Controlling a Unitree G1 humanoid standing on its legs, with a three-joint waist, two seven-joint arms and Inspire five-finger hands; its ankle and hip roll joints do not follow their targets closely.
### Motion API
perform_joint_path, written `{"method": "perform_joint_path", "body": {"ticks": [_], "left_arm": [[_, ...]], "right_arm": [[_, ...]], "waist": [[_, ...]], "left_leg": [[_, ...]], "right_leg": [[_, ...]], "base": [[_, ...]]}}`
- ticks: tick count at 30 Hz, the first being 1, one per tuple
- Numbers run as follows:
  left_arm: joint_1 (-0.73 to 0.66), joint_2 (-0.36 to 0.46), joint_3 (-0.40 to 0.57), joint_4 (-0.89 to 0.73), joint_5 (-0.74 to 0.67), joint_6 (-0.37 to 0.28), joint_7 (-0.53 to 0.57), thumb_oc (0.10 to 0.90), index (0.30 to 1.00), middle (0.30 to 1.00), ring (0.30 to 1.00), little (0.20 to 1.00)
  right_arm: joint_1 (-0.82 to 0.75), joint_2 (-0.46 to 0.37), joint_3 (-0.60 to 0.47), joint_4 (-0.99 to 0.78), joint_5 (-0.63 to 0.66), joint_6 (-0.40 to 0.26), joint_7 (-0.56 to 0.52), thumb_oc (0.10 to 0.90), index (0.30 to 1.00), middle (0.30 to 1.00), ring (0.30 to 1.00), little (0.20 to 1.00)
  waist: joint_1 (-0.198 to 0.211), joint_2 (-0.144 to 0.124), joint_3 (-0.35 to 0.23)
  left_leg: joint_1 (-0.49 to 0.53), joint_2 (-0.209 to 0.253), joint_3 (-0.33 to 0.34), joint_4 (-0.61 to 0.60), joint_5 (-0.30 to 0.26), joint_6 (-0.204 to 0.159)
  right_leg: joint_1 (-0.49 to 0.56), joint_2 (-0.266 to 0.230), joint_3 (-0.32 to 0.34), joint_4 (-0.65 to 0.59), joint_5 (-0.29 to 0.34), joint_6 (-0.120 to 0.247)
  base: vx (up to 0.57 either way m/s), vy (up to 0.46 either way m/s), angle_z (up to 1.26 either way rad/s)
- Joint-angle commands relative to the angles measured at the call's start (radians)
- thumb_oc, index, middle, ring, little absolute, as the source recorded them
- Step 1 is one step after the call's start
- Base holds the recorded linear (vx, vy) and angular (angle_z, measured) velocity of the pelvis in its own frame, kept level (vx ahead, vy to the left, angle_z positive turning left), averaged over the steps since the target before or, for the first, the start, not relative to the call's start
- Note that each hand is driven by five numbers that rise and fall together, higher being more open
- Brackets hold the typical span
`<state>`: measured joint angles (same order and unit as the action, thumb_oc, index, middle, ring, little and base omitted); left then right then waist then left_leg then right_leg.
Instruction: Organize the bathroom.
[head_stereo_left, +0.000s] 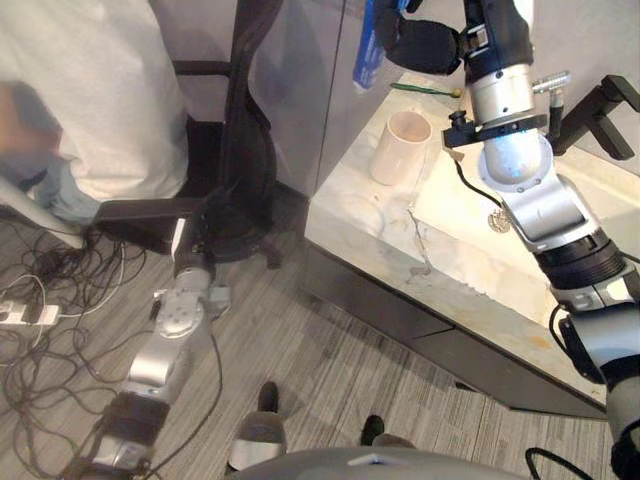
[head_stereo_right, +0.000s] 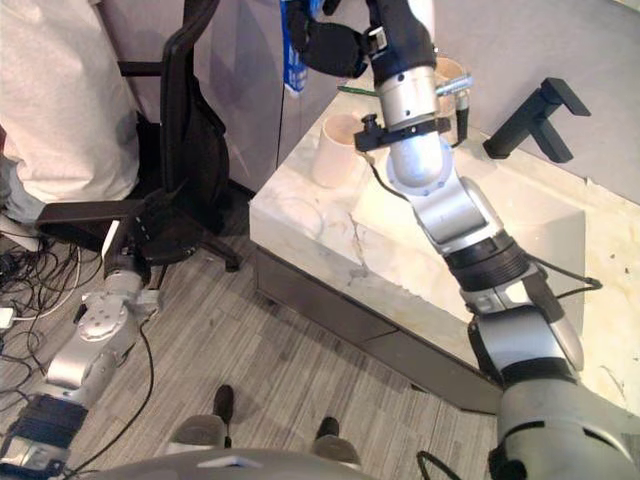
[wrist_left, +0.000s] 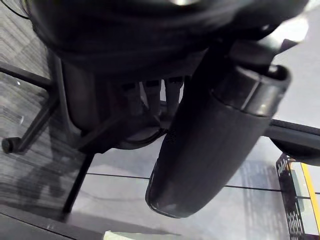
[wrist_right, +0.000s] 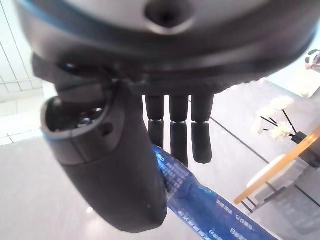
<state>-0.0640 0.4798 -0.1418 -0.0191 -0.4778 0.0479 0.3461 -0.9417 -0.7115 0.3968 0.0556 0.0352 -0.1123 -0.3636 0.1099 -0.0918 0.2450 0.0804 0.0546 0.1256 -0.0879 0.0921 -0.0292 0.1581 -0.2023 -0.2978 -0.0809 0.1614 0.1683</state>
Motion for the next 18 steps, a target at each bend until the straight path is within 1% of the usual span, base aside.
{"method": "perform_joint_path", "body": {"ticks": [1,7,12,18], "left_arm": [[0.036,0.003,-0.031,-0.08,0.03,-0.066,-0.013,0.8,0.9,0.9,0.9,0.9],[0.046,0.001,-0.032,-0.073,0.034,-0.072,-0.029,0.8,0.9,0.9,0.9,0.9],[0.056,0.0,-0.023,-0.071,0.032,-0.072,-0.034,0.8,0.9,0.9,0.9,0.9],[0.06,-0.004,-0.017,-0.073,0.037,-0.062,-0.024,0.8,0.9,0.9,0.9,0.9]], "right_arm": [[-0.125,-0.024,-0.048,0.031,-0.009,-0.051,-0.083,0.4,0.3,0.3,0.3,0.3],[-0.108,-0.04,-0.054,0.026,-0.008,-0.04,-0.048,0.4,0.3,0.3,0.3,0.3],[-0.075,-0.044,-0.061,-0.022,-0.021,-0.023,-0.006,0.4,0.3,0.3,0.3,0.3],[-0.051,-0.02,-0.048,-0.015,-0.028,-0.006,0.012,0.4,0.3,0.3,0.3,0.3]], "waist": [[0.006,0.019,-0.204],[0.006,0.011,-0.207],[0.003,0.008,-0.206],[0.014,0.01,-0.205]], "left_leg": [[-0.017,0.023,0.015,0.001,-0.091,-0.03],[-0.015,0.015,0.015,0.001,-0.095,-0.024],[-0.011,0.011,0.022,0.001,-0.101,-0.021],[-0.015,0.005,-0.005,0.001,-0.102,-0.018]], "right_leg": [[-0.041,0.027,0.006,0.094,-0.191,0.015],[-0.032,0.029,0.012,0.086,-0.188,0.016],[-0.03,0.021,0.007,0.082,-0.181,0.024],[-0.029,0.023,0.011,0.078,-0.18,0.024]], "base": [[0.02,0.009,-0.1],[0.01,0.007,-0.18],[0.0,-0.007,-0.17],[0.02,-0.012,-0.01]]}}
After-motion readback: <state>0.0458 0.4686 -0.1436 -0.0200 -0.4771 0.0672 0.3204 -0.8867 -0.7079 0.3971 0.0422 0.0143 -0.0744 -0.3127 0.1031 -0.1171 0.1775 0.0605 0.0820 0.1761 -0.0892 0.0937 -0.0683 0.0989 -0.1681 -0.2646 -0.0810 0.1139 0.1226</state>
